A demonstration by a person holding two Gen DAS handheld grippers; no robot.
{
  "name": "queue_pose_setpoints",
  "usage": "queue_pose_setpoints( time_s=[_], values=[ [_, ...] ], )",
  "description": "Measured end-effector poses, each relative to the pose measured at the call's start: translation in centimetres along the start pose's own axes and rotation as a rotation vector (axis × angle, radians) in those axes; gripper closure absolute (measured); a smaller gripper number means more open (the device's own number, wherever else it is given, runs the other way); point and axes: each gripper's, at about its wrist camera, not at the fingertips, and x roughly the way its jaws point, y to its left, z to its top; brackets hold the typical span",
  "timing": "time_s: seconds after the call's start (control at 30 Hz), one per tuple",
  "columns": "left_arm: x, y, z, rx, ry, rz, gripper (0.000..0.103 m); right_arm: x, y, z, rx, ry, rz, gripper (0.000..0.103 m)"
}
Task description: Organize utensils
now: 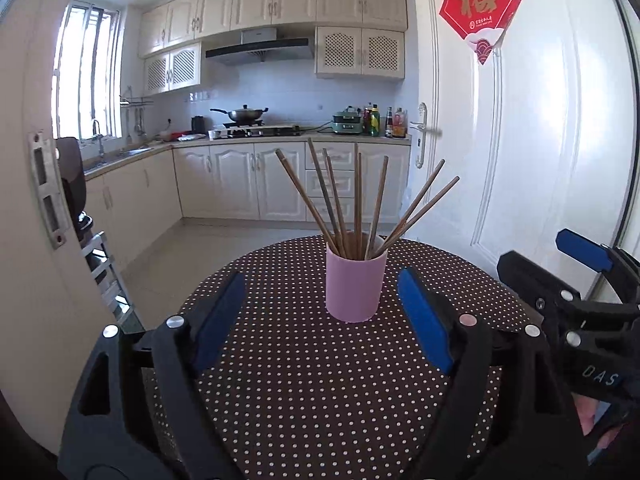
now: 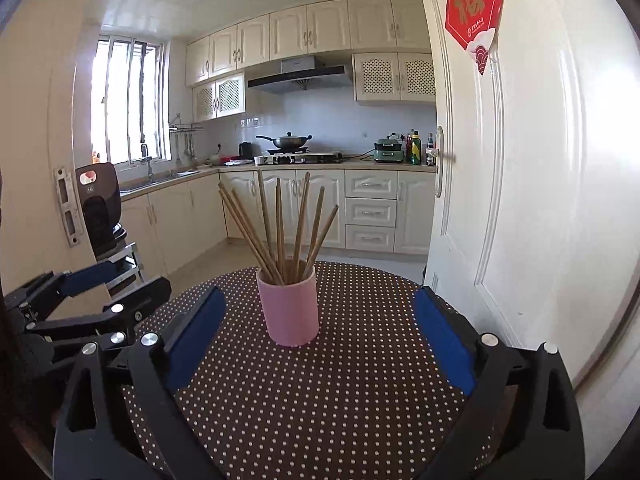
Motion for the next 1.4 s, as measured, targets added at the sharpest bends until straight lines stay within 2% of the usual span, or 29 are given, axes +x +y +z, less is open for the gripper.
queue_pose_setpoints(
  time_s=[0.43,0.8,1.4],
  values=[
    [-4.9,-0.2,-0.6,0.006,-0.103,0.055,0.016,-3.5,0.4,-1.3,-0.012,-0.03,0.015,0.009],
    [-7.0,-0.7,-0.7,0.004,-0.145,0.066,0.013,-4.5,-0.4,-1.5,0.006,-0.045,0.009,0.008],
    [-8.1,-1.3,-0.8,0.008,-0.163,0.068,0.011,-6.1,-0.2,-2.2,0.024,-0.064,0.016,0.008]
  ],
)
